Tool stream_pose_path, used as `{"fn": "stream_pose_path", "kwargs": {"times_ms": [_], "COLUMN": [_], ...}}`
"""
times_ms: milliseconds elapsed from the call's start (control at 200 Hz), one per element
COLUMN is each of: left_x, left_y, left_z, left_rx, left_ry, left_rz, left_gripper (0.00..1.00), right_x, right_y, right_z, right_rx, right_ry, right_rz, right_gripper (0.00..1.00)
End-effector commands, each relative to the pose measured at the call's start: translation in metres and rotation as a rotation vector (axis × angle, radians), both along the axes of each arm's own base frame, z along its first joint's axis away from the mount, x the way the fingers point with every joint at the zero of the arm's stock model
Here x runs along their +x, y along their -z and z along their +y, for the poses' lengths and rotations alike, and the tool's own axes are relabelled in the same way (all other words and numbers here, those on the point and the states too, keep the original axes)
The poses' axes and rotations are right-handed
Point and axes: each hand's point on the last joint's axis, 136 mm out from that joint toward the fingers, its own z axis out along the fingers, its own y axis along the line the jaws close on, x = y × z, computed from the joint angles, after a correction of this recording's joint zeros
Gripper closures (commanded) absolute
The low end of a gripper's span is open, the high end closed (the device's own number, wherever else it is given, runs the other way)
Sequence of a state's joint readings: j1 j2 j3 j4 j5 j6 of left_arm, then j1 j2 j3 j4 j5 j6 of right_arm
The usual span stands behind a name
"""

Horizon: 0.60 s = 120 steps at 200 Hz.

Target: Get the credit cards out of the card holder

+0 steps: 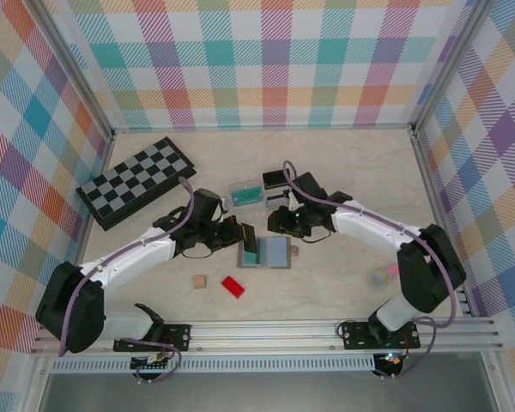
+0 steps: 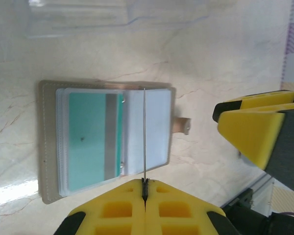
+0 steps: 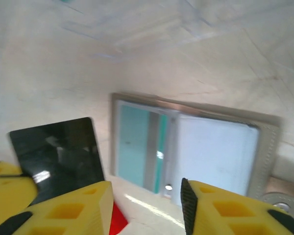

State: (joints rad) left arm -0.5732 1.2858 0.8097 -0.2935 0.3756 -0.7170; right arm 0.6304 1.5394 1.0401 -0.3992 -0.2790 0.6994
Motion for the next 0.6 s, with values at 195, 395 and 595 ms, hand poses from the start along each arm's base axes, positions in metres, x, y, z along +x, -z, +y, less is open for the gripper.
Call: {"fn": "stream_pose_path", "kwargs": {"times_ms": [195, 395, 595], "left_x": [0.022, 0.041, 0.053], "left_y": [-0.07, -0.098, -0.121], "left_z": [-0.003, 0.0, -0.016], "left_rx": [-0.068, 0.09, 0.185], "left_ry": [0.06, 0.172, 0.344], "left_rz": [-0.181, -0.352, -0.497], "left_gripper": [1.0, 1.0, 1.0], "right_x": [0.013, 0.019, 0.021], "right_y": [-0.035, -0.034, -0.036], "right_z": [-0.017, -0.066, -0.096], "right_rx": [0.153, -0.019, -0.119], "right_ry": [0.046, 0.168, 0.228], "right_rz": [-0.042, -0.064, -0.122], "right_gripper": [0.44, 0.28, 0.1]}}
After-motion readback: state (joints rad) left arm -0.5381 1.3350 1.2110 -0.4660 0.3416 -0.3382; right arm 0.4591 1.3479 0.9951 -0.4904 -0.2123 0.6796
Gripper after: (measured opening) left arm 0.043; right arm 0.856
